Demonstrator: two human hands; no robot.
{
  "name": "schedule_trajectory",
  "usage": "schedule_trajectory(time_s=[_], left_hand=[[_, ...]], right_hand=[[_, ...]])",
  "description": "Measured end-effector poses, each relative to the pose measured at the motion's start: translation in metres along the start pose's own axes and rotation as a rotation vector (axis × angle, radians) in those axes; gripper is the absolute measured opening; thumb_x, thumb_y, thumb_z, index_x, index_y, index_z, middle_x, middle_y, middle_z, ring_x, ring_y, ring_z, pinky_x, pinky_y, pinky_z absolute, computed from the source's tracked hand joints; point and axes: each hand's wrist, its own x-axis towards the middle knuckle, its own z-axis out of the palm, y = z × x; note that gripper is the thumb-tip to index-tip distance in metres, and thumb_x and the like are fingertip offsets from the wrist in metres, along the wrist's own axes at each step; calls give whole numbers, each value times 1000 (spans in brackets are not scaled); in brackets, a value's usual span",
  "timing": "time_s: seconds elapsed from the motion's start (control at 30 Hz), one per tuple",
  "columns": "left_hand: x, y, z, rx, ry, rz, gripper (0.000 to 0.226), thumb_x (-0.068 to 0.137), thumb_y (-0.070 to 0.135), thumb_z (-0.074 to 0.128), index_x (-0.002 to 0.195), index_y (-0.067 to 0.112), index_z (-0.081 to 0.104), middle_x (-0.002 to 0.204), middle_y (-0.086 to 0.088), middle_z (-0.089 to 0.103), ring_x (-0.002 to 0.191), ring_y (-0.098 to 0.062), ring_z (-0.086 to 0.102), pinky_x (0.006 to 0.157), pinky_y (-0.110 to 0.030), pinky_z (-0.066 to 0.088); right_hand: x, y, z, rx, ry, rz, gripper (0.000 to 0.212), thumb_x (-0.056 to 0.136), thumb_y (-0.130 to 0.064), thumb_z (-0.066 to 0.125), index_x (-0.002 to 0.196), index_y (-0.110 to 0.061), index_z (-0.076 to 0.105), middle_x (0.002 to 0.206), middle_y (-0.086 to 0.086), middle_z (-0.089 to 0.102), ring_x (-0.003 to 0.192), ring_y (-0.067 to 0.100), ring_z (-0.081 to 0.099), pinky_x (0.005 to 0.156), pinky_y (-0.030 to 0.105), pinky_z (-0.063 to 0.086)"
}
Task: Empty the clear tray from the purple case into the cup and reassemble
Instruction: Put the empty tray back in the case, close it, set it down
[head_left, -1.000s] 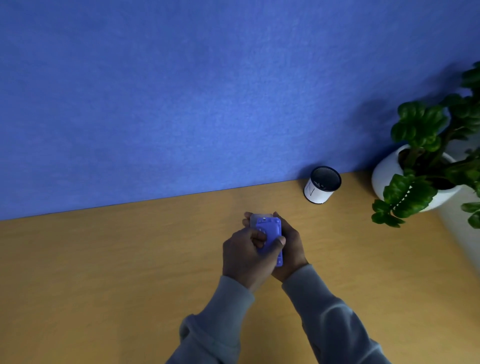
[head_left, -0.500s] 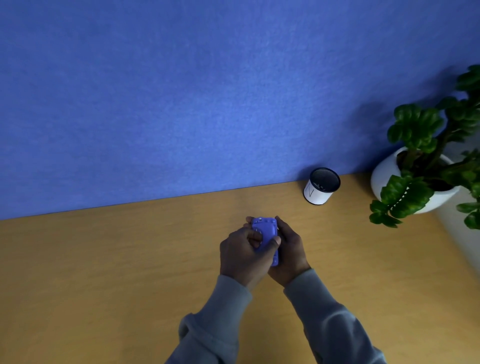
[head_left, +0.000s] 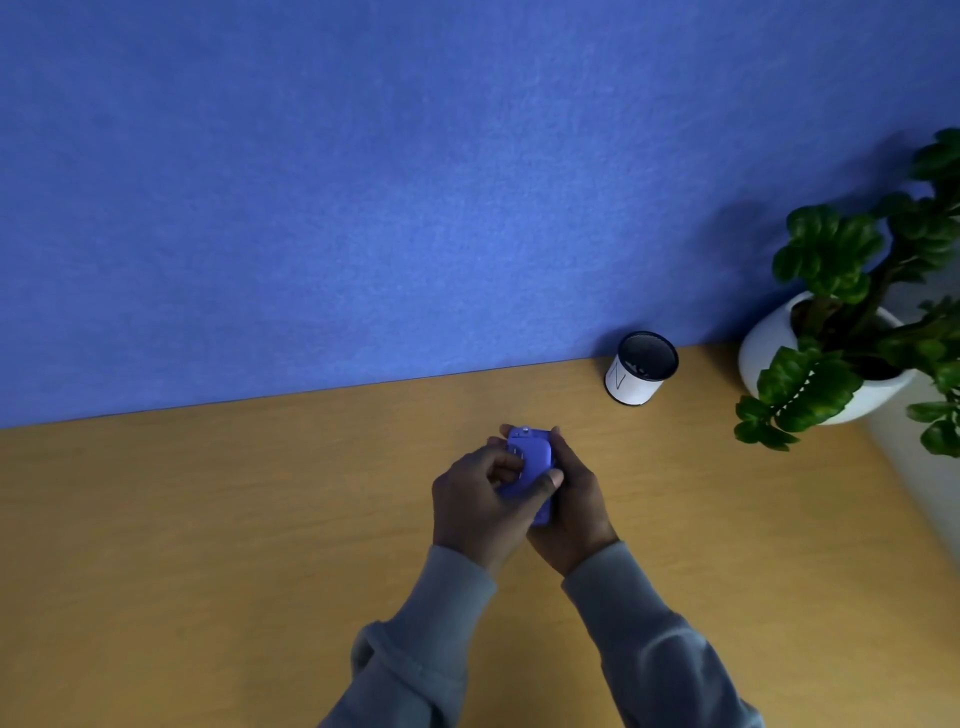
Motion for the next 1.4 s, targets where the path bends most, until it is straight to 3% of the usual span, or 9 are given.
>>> schedule_trajectory(time_s=[0.1,0.2,0.33,0.53,0.73,0.87,1.0,1.17,1.4], left_hand=[[0,-10,-2,-168,65,-118,18,80,48,77,86,31,77,78,17,76,77,4,70,73,-18,53],[1,-23,-1,-430,21,-392,12,89,29,73,88,22,82,80,0,80,81,-18,75,81,-38,61],[-2,-26,-1,-833,-147,-575,12,87,9,72,85,11,84,90,-13,81,79,-19,78,73,-30,62],[0,-26,-1,-968,-167,-545,11,85,3,74,92,5,82,99,-15,81,92,-21,78,75,-28,62],[13,-31,-11,-907,-171,-558,8,84,0,75,84,3,82,89,-18,80,76,-20,77,66,-29,62],[28,-34,-22,-864,-250,-551,11,82,-1,76,81,6,84,83,-14,80,71,-18,76,63,-27,61],[29,-38,-21,-965,-267,-504,12,85,7,74,93,9,83,97,-11,81,84,-18,78,71,-27,61],[12,-44,-9,-1158,-319,-395,31,85,6,73,115,12,77,113,-14,78,105,-23,75,86,-31,60],[20,-41,-13,-1042,-222,-322,28,86,3,74,111,12,78,110,-19,78,103,-28,76,82,-34,62]], right_hand=[[2,-4,-1,23,8,-42,54,104,-48,40,125,-4,63,114,16,72,107,30,67,98,44,50],[6,-7,-1,53,32,-88,56,105,-47,36,132,-5,61,123,15,73,121,30,64,106,44,47],[7,-9,-1,57,77,-144,54,107,-46,34,135,-8,60,138,14,66,133,29,57,115,43,38],[2,-6,4,107,125,-188,46,108,-39,36,127,-9,66,137,14,67,128,27,61,111,41,42],[-6,-6,3,115,120,-184,47,104,-31,45,136,1,58,139,20,64,132,30,58,109,44,46],[-12,-4,4,114,142,-208,44,94,-24,58,128,3,62,130,22,69,121,30,67,100,44,56],[-15,-5,12,172,126,-247,40,92,-22,60,123,2,64,122,19,73,110,27,73,92,40,61],[-10,-7,20,192,116,-278,35,104,-22,49,127,1,63,124,16,72,117,26,67,99,42,56],[-11,-6,23,150,88,-275,37,103,-19,51,130,5,60,114,16,73,109,26,69,105,40,51]])
